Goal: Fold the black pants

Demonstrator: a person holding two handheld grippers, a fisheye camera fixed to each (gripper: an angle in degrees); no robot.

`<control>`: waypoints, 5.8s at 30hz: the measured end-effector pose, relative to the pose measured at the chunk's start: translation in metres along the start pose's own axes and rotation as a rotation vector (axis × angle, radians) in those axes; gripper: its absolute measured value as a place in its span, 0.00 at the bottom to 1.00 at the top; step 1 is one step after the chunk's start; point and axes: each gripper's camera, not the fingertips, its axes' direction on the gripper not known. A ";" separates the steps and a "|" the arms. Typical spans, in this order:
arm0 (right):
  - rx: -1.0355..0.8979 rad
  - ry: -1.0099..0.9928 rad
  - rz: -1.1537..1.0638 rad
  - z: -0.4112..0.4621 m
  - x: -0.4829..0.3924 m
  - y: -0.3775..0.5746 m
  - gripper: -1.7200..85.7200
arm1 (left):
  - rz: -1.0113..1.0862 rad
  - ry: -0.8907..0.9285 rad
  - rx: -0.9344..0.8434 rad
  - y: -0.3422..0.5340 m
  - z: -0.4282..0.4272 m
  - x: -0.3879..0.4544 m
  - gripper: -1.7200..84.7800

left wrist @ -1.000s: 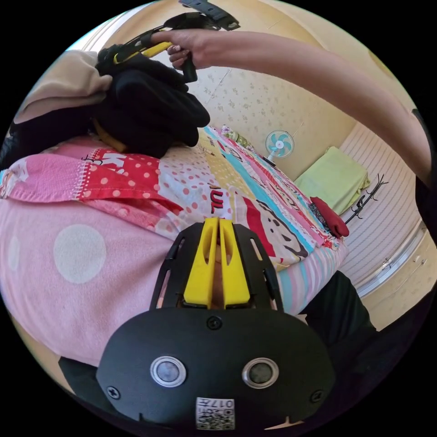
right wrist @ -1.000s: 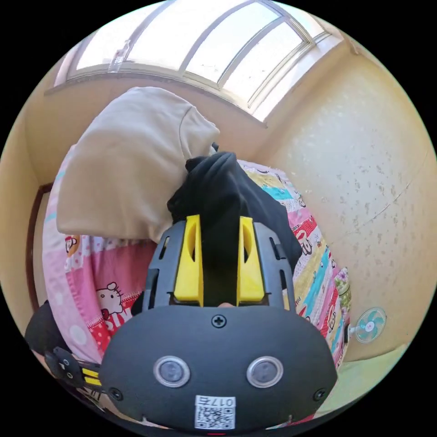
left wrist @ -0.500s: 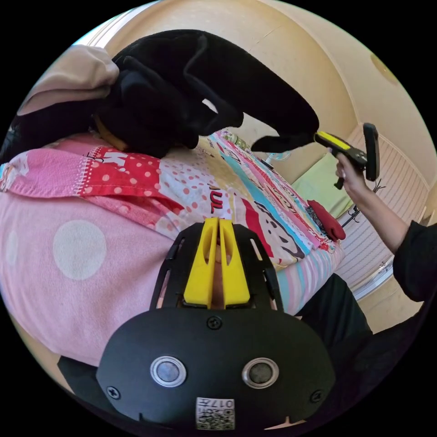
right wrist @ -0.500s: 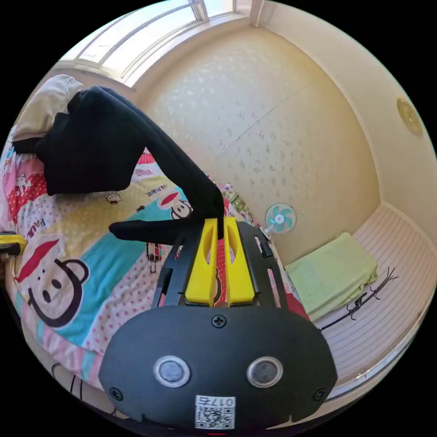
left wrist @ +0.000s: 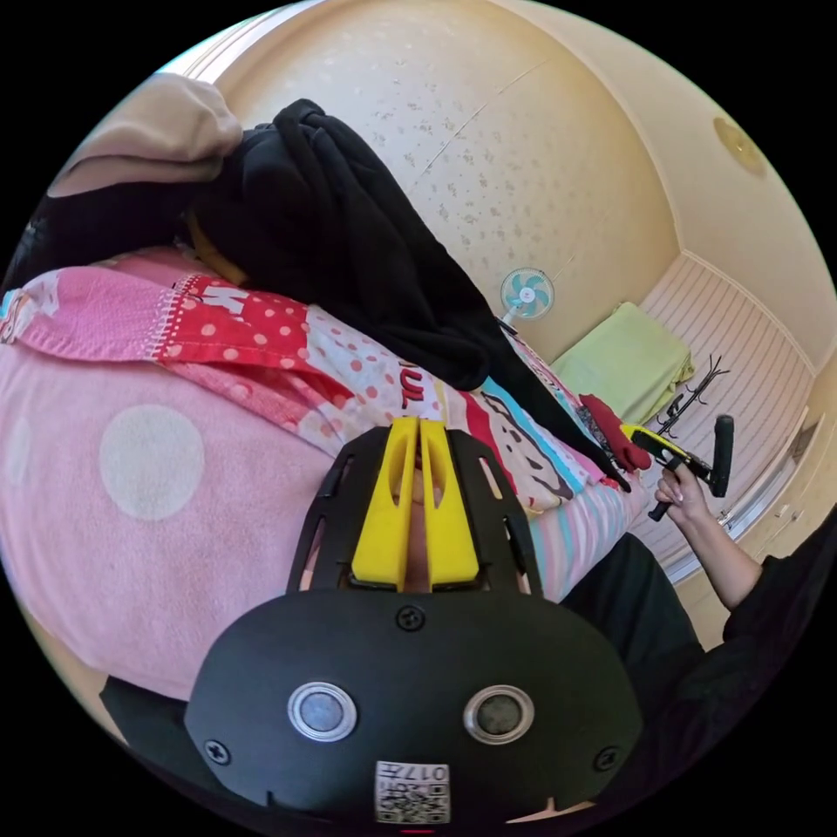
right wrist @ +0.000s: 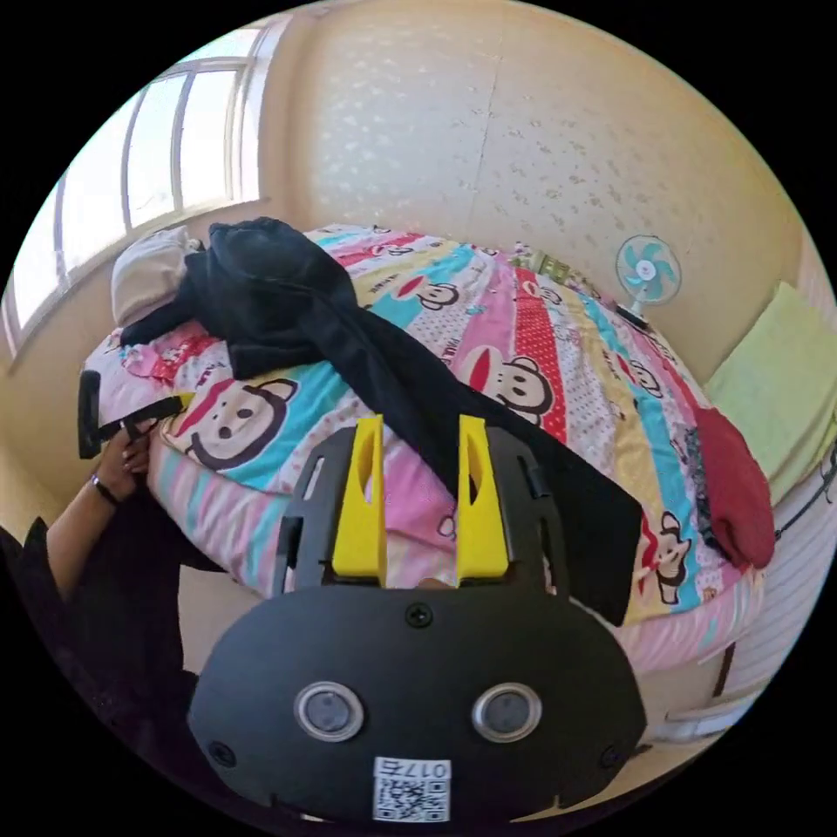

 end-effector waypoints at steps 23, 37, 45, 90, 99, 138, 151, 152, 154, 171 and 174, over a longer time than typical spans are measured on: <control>-0.282 0.864 0.475 -0.116 0.110 0.165 0.08 | 0.041 -0.043 0.207 0.006 -0.015 0.039 0.11; 0.161 0.523 0.077 -0.127 -0.059 -0.003 0.13 | 0.080 0.071 0.036 -0.054 0.060 0.102 0.15; -0.252 0.041 -0.257 0.010 -0.134 -0.082 0.13 | 0.156 0.086 -0.297 -0.048 0.097 0.128 0.08; 0.771 0.310 0.282 -0.467 -0.254 -0.045 0.05 | 0.182 0.058 0.356 0.029 -0.132 0.268 0.07; 1.436 0.236 0.297 -0.693 -0.280 0.000 0.05 | 0.404 0.294 0.969 0.040 -0.323 0.402 0.07; 0.074 -0.721 0.338 -0.133 -0.228 -0.091 0.17 | -0.037 -0.031 -0.142 0.093 0.047 0.077 0.16; 0.121 -0.405 0.573 -0.235 -0.105 -0.099 0.05 | 0.088 0.030 -0.093 0.063 0.007 0.157 0.08; 0.034 -0.275 0.595 -0.228 -0.093 -0.094 0.05 | 0.068 0.009 -0.063 0.063 0.003 0.155 0.09; -0.018 -0.259 0.629 -0.220 -0.081 -0.087 0.05 | 0.053 -0.049 -0.059 0.067 0.014 0.145 0.14; -0.032 -0.666 0.424 -0.283 -0.106 -0.116 0.05 | 0.371 -0.250 -0.453 0.065 0.065 0.218 0.05; -0.109 -0.540 0.337 -0.299 -0.121 -0.115 0.07 | 0.245 -0.349 -0.432 0.055 0.020 0.182 0.06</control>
